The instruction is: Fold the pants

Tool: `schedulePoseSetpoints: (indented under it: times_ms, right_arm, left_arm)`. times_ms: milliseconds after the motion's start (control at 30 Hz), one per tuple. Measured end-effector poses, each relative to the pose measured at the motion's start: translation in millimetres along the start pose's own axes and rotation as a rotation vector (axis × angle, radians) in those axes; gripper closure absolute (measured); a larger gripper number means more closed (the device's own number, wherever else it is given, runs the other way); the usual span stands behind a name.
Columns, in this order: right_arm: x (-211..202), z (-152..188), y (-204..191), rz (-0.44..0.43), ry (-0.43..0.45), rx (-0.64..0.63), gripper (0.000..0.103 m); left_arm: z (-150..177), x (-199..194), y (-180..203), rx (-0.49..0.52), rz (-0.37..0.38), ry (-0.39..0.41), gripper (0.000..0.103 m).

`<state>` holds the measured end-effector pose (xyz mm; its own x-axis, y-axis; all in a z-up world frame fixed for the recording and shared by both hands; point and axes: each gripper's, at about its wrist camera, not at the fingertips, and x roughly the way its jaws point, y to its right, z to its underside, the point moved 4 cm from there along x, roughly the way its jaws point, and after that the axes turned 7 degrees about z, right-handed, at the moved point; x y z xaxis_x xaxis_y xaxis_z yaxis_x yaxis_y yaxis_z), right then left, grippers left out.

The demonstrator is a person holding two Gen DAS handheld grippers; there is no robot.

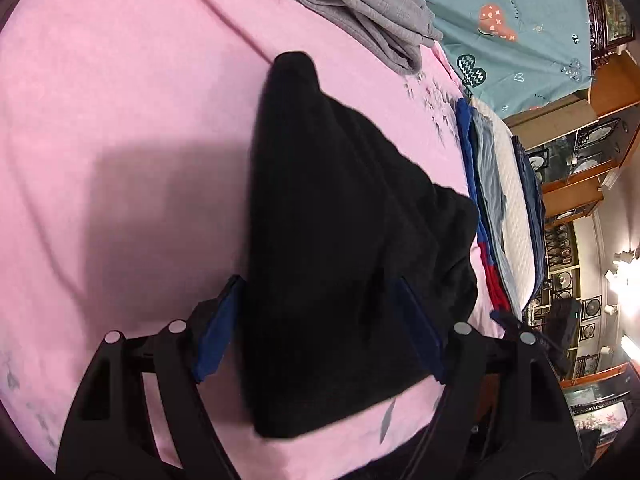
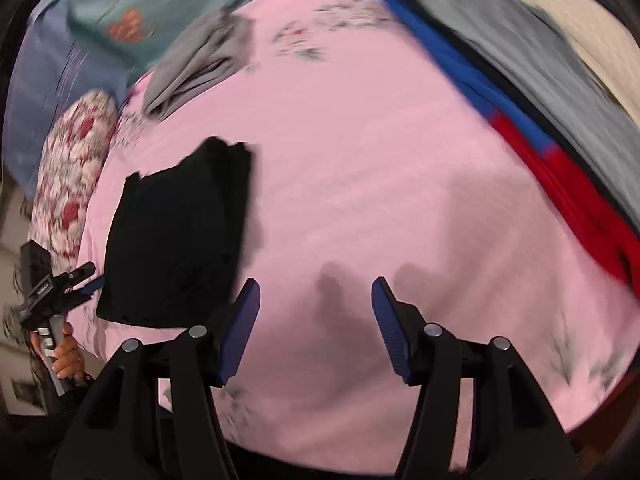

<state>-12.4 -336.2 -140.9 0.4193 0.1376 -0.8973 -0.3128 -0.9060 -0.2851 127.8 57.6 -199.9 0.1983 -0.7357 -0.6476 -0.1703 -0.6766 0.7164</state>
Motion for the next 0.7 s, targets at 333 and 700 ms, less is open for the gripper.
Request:
schedulePoseSetpoints:
  times_ms: [333,700]
  right_arm:
    - [53,-22,-86,-0.295,-0.197,-0.042,0.042]
    - [97,-44,-112,-0.276,-0.343,-0.079,0.042]
  left_arm:
    - [-21,21,8,0.023,0.010,-0.068,0.025]
    - [-17,16,4,0.027,0.055,-0.085,0.025]
